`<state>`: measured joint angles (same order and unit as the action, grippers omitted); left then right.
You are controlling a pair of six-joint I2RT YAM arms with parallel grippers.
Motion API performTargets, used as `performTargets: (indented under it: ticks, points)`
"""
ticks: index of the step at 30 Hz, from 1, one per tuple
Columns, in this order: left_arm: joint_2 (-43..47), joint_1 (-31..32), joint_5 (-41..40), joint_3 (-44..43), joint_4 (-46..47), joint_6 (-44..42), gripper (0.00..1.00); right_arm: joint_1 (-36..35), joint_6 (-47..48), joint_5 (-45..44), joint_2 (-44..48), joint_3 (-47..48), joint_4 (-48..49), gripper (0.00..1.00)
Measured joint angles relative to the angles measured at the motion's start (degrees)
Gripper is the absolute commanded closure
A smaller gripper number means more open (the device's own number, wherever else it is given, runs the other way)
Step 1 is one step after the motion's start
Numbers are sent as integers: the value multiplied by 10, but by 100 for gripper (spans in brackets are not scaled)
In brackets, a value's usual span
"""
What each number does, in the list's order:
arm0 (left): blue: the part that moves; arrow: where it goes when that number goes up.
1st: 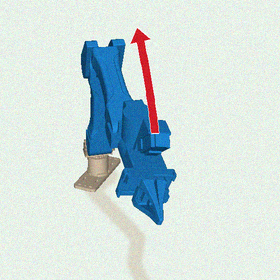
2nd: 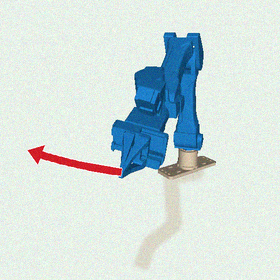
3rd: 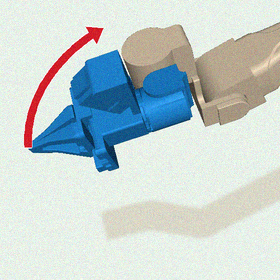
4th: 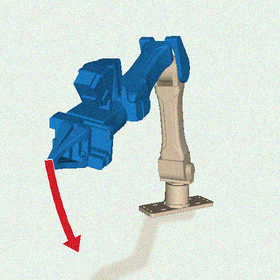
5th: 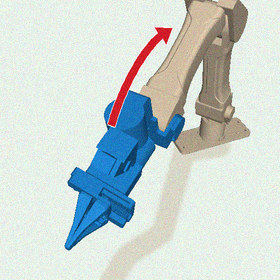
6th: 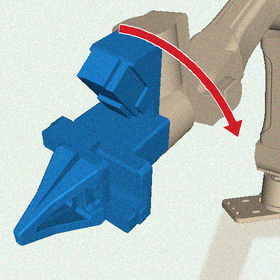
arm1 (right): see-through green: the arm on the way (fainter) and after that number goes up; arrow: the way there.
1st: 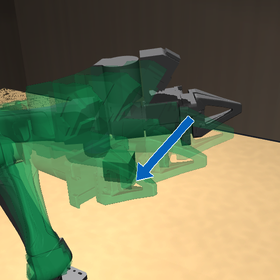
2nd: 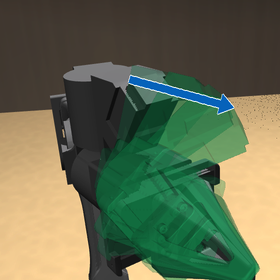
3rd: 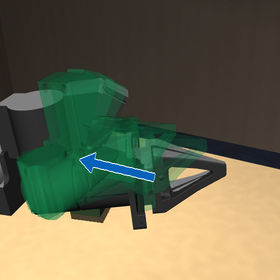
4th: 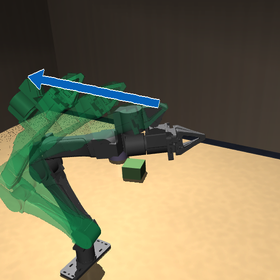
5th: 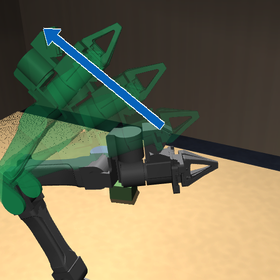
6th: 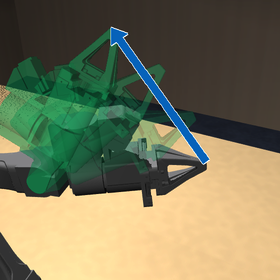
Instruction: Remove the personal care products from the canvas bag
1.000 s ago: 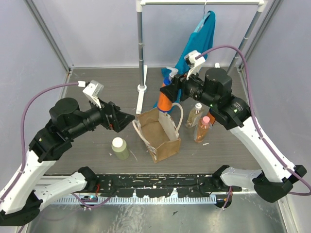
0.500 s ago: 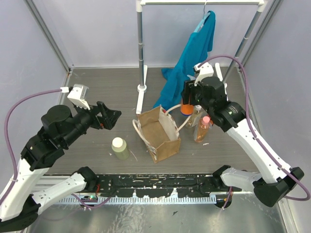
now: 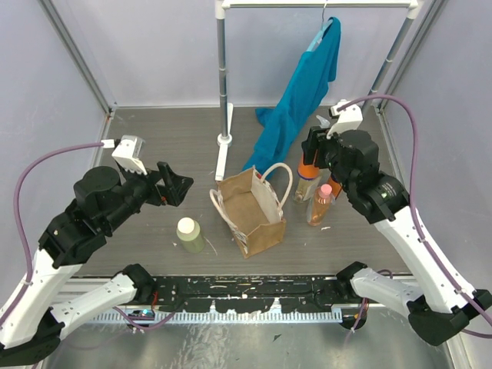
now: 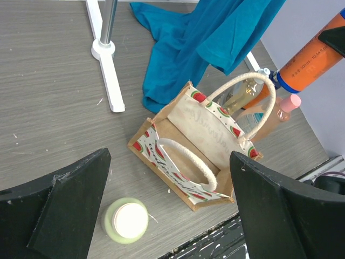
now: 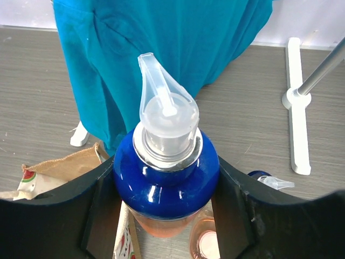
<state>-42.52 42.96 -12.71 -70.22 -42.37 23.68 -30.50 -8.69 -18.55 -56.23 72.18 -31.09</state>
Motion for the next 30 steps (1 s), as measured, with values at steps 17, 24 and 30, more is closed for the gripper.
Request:
performTargets:
  ticks: [17, 24, 30]
  points:
    - [0, 0, -14, 9, 0, 6, 2, 2, -22, 49, -18, -268, 163, 94]
    - [-6, 0, -16, 12, 0, 8, 2, 2, -25, 67, -9, -344, 265, 92]
    - [-7, 0, -18, 16, 1, 10, 1, -2, -22, 83, 3, -412, 352, 91]
